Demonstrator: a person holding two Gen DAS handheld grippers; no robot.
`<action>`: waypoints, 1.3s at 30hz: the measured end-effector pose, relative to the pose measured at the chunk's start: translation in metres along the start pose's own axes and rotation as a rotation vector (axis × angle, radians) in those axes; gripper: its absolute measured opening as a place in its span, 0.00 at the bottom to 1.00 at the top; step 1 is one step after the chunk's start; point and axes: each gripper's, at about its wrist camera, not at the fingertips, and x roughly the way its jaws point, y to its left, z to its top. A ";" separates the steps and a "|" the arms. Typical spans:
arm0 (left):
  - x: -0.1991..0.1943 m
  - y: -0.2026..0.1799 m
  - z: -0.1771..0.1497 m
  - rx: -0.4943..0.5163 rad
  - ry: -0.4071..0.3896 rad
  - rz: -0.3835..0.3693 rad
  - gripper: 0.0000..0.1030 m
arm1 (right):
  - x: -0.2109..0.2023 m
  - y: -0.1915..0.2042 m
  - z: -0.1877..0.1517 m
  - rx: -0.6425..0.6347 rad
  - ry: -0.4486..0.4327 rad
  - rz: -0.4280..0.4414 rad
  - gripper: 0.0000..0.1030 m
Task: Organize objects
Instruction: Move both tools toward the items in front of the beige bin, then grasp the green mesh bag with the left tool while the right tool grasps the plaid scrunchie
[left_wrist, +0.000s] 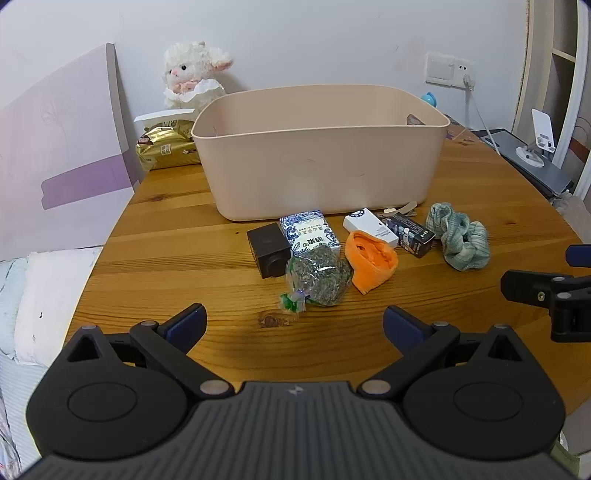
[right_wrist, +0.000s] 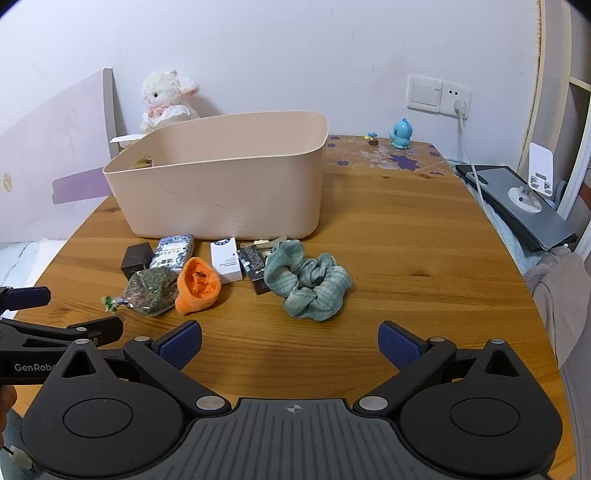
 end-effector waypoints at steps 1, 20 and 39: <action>0.002 0.000 0.001 -0.001 0.003 0.000 0.99 | 0.003 0.000 0.001 -0.001 0.002 0.000 1.00; 0.067 -0.003 0.016 -0.043 0.084 -0.005 0.99 | 0.071 -0.026 0.018 0.010 0.062 -0.009 1.00; 0.106 0.016 0.027 -0.093 0.111 -0.048 0.82 | 0.118 -0.019 0.031 -0.030 0.088 0.011 0.64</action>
